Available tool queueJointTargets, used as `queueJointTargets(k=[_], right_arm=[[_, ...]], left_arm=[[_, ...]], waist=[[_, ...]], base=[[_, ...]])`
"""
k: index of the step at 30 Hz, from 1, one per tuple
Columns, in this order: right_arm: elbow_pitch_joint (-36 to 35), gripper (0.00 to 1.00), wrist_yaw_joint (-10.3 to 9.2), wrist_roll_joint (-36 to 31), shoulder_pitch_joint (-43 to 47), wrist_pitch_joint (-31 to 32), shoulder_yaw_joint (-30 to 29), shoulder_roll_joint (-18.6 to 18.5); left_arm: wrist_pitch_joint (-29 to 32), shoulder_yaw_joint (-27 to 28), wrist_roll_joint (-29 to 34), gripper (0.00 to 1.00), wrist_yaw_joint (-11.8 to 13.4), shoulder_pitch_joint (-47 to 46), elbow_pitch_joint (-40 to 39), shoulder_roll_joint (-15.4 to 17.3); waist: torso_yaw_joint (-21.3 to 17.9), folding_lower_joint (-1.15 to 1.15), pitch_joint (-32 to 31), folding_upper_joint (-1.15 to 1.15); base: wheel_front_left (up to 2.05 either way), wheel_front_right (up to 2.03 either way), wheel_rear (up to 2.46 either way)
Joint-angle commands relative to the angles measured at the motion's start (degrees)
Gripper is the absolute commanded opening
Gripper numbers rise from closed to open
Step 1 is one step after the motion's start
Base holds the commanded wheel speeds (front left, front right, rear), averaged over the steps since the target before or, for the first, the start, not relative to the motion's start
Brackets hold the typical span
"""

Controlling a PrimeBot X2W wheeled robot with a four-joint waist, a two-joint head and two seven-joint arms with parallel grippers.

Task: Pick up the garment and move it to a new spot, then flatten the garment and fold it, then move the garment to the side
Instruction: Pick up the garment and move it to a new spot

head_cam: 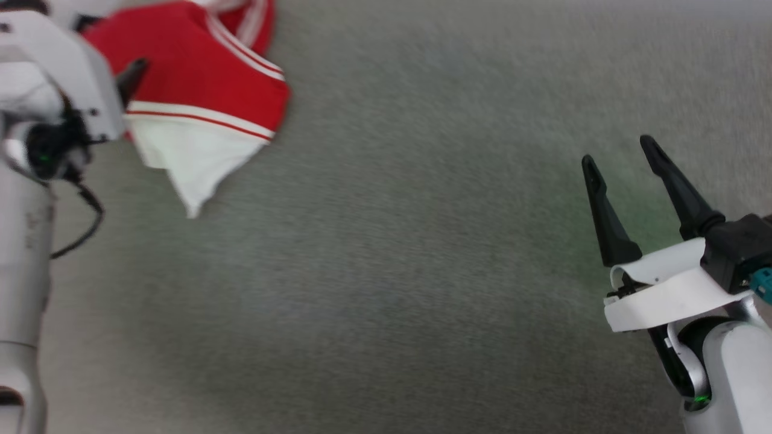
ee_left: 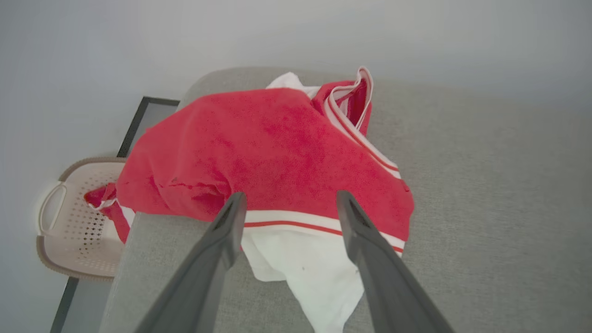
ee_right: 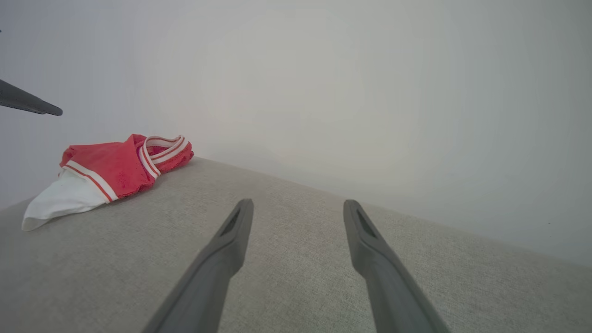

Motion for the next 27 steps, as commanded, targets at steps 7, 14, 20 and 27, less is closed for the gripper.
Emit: queueJointTargets(k=[7, 14, 20, 27], right_arm=[[-2.64, 1.0, 0.0, -0.12, -2.01, 0.92, -0.09, -0.73], [-4.99, 1.0, 0.0, 0.4, -2.21, 2.36, -0.49, -1.34], [-6.09, 1.0, 0.0, -0.01, -2.05, 3.39, -0.77, -1.46], [-5.01, 1.0, 0.0, 0.0, -0.85, 3.17, -1.29, -1.55]], left_arm=[[4.09, -0.01, -0.79, 1.0, 0.96, -4.93, 9.98, 1.56], [3.66, -0.96, -0.63, 1.0, 1.05, -5.94, 16.77, 0.13], [1.91, -2.4, -0.6, 1.0, 0.5, -5.15, 21.08, -2.72], [-1.92, -2.36, -1.31, 0.0, 0.09, -7.19, 22.84, -2.12]], waist=[[-9.9, 0.0, 12.5, 0.0], [-10.51, 0.0, 14.71, 0.0], [-9.83, 0.0, 14.94, 0.0], [-7.9, 0.0, 11.75, 0.0]], base=[[0.0, 0.0, 0.0], [0.0, 0.0, 0.0], [0.0, 0.0, 0.0], [0.0, 0.0, 0.0]])
